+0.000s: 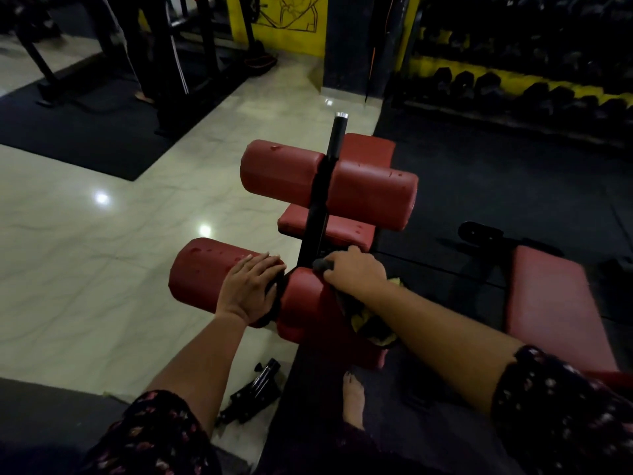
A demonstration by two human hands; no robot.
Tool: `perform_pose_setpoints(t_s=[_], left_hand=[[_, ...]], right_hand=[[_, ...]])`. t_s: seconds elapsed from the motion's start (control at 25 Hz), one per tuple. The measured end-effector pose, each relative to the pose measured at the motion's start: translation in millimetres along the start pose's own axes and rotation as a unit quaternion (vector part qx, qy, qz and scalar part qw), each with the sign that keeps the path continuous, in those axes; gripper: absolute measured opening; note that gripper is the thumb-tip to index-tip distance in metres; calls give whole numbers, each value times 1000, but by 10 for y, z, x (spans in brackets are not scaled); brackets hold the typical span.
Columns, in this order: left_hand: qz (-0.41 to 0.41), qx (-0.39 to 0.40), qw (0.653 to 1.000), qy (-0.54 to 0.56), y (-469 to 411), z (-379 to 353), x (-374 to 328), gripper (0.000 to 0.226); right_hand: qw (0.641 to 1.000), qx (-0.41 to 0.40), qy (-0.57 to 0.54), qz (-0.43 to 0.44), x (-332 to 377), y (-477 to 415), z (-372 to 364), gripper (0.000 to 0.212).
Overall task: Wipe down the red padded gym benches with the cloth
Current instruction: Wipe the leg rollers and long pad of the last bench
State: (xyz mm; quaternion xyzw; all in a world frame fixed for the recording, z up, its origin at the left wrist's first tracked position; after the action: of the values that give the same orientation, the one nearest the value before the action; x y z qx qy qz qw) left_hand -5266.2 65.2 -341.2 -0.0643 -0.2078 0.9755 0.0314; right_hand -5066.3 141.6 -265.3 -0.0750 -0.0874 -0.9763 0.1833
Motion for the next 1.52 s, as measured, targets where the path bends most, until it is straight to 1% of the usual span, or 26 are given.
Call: perform_pose_setpoints(t_s=[0.04, 0.12, 0.24, 0.32, 0.36, 0.4, 0.44, 0.52, 0.56, 0.6, 0.68, 0.76, 0.8, 0.88, 0.92, 1.0, 1.04, 1.08, 1.12, 1.2, 1.28, 1.36, 1.44, 1.52], left_hand=[[-1, -3, 1000, 1, -1, 7, -5, 50], [2, -15, 1000, 10, 14, 11, -8, 51], [26, -38, 998, 29, 14, 4, 25, 52], [26, -44, 998, 33, -13, 14, 30, 53], [24, -44, 998, 32, -20, 22, 31, 53], [25, -42, 998, 34, -18, 22, 35, 53], [27, -40, 998, 38, -12, 19, 40, 53], [33, -36, 998, 50, 5, 3, 54, 52], [34, -34, 997, 57, 7, -3, 60, 51], [34, -34, 997, 61, 4, -5, 65, 49], [31, -36, 997, 63, 1, 1, 64, 46], [37, -36, 997, 57, 21, 20, 39, 46], [40, -39, 997, 53, 34, 30, 27, 47], [42, -49, 997, 49, 48, 41, 24, 48], [42, -52, 996, 53, 48, 37, 33, 48], [42, -56, 996, 57, 45, 34, 52, 48], [42, -57, 996, 57, 46, 26, 69, 48], [41, -56, 996, 59, 42, 21, 79, 48], [40, -56, 996, 59, 41, 17, 82, 48], [40, -54, 996, 57, 44, 23, 74, 49], [38, -58, 996, 56, 51, 26, 67, 49], [37, -63, 996, 57, 51, 26, 70, 48], [38, -66, 995, 61, 58, 28, 72, 48], [39, -64, 995, 68, 55, 24, 75, 47]], right_hand=[[999, -17, 22, 26, 94, 13, 4, 44], [990, -60, 63, 110, 321, 170, 57, 47], [958, -98, 135, 235, 423, 794, -119, 50], [927, -61, 200, 312, 386, 1244, -405, 44], [905, -35, 250, 342, 358, 1275, -568, 42], [884, -36, 293, 363, 366, 1288, -669, 44], [884, -36, 299, 358, 401, 1182, -699, 44], [923, -28, 195, 330, 525, 925, -609, 38], [939, -26, 161, 304, 601, 883, -515, 38], [940, -76, 157, 292, 655, 875, -439, 40], [960, -103, 104, 238, 644, 755, -207, 42], [984, -74, 46, 158, 519, 455, -31, 43], [990, -51, 39, 124, 431, 304, -4, 42], [999, 1, -20, 47, 184, -102, 72, 40], [998, 42, -38, 24, 88, -236, 67, 39], [991, 131, -37, 10, -44, -417, -20, 37], [990, 140, -25, 19, -48, -520, -45, 37], [990, 136, -22, 30, 0, -597, -49, 36], [992, 115, -18, 50, 73, -655, -66, 36], [990, 86, 19, 108, 272, -657, -152, 37], [981, 90, 54, 165, 395, -627, -230, 40], [975, 103, 54, 189, 347, -613, -232, 43], [978, 122, 29, 166, 154, -582, -212, 45], [984, 136, 2, 113, -168, -537, -215, 44]])
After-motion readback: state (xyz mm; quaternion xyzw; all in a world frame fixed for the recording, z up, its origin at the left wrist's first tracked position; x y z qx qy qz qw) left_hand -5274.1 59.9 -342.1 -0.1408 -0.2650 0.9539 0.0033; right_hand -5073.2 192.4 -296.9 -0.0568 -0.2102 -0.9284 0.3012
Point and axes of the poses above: each hand's wrist, its own y-axis away from the middle knuckle, its own z-axis out of the back of the hand, x = y × z, the point moved 4 cm from there along -y, towards the middle knuckle, and after that the axes turned 11 degrees about -x, right-handed, at the moved point
